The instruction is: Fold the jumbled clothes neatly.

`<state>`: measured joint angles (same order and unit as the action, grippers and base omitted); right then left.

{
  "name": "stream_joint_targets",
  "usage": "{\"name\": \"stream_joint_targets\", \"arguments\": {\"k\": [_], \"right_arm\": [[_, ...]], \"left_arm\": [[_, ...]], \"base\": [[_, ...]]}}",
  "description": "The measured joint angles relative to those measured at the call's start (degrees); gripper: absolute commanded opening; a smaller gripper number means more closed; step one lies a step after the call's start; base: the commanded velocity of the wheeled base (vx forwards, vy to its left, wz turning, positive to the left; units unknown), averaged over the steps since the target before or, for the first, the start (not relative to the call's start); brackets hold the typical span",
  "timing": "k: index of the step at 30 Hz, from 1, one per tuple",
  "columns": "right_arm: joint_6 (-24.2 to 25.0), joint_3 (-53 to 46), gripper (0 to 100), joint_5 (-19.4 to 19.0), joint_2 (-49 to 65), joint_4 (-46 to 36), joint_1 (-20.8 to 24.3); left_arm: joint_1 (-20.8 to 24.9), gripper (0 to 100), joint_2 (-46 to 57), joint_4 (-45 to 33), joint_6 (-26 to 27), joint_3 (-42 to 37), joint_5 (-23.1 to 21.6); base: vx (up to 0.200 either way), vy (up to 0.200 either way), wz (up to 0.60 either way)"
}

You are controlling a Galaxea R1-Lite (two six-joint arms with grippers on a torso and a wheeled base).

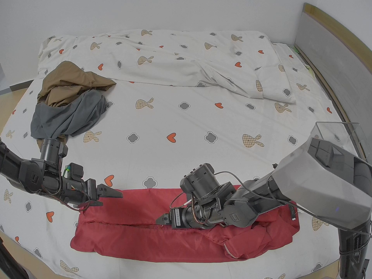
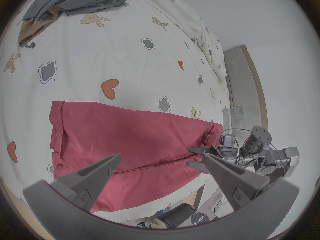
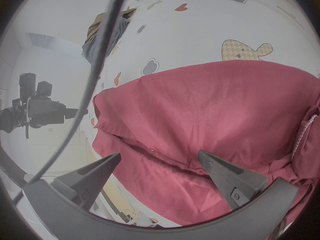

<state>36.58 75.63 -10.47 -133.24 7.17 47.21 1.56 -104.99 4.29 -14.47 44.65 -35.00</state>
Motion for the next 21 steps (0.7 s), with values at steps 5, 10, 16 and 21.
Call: {"name": "stream_joint_targets", "arguments": {"k": [5, 10, 16, 21], "right_arm": [[0.0, -0.9, 100, 0.1, 2.0, 0.0, -0.6], [0.1, -2.7, 100, 0.0, 8.1, -0.1, -1.9], [0.1, -4.6, 100, -2.0, 18.4, -1.8, -5.3], [0.0, -8.2, 100, -7.2, 29.1, -3.8, -10.1]], "left_arm": [[-0.1, 100, -0.1, 0.0, 0.0, 0.0, 0.0], [-0.1, 100, -0.1, 0.0, 0.1, -0.1, 0.0], [0.0, 100, 1.8, -0.1, 0.4, -1.4, -0.1], [0.8, 100, 6.5, -0.1, 3.0, -4.1, 0.0]], "base": [[0.000, 0.000, 0.00], [0.000, 0.000, 0.00], [0.000, 0.000, 0.00], [0.000, 0.000, 0.00]]}}
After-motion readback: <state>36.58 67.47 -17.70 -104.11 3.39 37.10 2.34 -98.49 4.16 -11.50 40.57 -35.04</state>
